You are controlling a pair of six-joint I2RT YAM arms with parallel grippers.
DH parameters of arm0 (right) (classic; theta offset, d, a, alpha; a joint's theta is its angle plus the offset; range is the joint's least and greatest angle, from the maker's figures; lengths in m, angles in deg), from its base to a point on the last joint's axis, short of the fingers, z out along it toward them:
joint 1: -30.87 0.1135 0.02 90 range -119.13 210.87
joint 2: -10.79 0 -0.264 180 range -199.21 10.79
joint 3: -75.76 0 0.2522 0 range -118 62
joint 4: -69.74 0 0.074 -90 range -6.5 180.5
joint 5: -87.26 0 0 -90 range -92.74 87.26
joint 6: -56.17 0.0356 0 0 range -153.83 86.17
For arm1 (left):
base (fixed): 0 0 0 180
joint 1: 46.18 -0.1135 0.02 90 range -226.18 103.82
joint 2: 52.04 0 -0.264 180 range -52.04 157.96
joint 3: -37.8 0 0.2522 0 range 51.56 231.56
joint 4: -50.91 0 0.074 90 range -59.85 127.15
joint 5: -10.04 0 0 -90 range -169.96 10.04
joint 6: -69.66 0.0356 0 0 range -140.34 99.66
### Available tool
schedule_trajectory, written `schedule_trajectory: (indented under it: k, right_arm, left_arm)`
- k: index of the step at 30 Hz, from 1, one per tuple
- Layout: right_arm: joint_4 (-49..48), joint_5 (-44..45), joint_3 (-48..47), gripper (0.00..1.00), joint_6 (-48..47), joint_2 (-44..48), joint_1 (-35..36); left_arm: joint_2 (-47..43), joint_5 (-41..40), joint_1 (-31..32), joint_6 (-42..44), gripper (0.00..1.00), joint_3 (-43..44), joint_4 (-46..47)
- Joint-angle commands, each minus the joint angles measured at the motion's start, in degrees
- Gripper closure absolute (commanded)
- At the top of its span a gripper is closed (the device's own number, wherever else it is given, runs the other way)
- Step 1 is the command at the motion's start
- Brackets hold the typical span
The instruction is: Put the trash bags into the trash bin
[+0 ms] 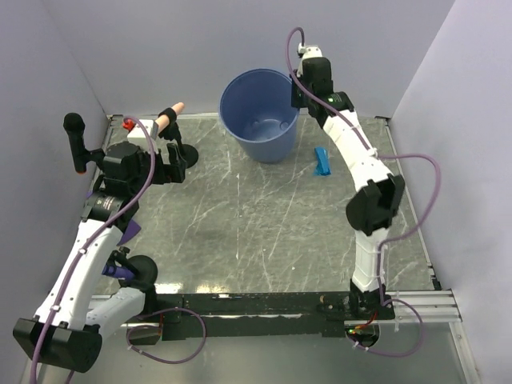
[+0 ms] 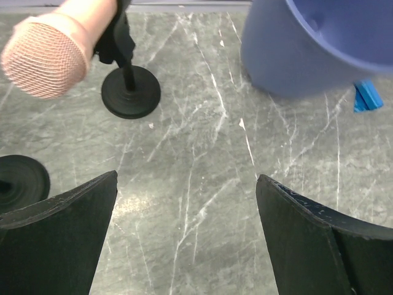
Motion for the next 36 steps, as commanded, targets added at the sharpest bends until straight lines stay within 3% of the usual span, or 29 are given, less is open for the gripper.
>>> schedule_trajectory:
  k: [1,5,7,9,11,20,24,30,36]
  right_arm:
    - [-4.6,-2.5,-13.7,1.0,1.2,-7.4,-0.8]
    - [-4.4,-4.0,-16.9,0.98,2.5,-11.2,-2.5]
    - [-4.5,-5.4,-16.8,0.85,3.6,-11.6,-3.3]
    - [-4.2,-6.3,-16.9,0.65,5.0,-11.7,-4.1]
    - [-4.2,-8.5,-17.1,0.54,6.3,-11.3,-4.9]
    - [-6.2,-6.8,-17.3,0.37,3.6,-6.7,-6.6]
    - [-3.2,-1.6,-5.9,0.28,3.0,0.8,-10.4]
    - [-2.3,-9.9,22.8,0.31,-7.0,10.1,-17.1]
    - [0.1,-19.4,31.5,0.32,-10.9,7.2,-18.1]
  left_arm:
    - [1.1,3.1,-0.4,-0.2,0.01,2.5,0.6]
    - [2.3,5.0,-0.4,-0.2,0.01,3.3,-0.2]
    - [2.7,5.7,-0.5,-0.4,0.01,3.4,0.2]
    - [3.1,6.2,-0.6,-0.7,0.01,3.3,0.7]
    - [3.4,6.7,-1.0,-1.1,0.01,3.1,1.0]
    - [4.8,11.4,-1.5,-3.9,0.01,1.9,2.6]
    - [4.0,14.0,-1.5,-2.6,0.01,0.6,3.8]
    - [3.3,14.2,-1.5,-2.5,0.01,-2.9,5.5]
    - [3.5,14.7,-1.6,-2.6,0.01,-3.4,4.5]
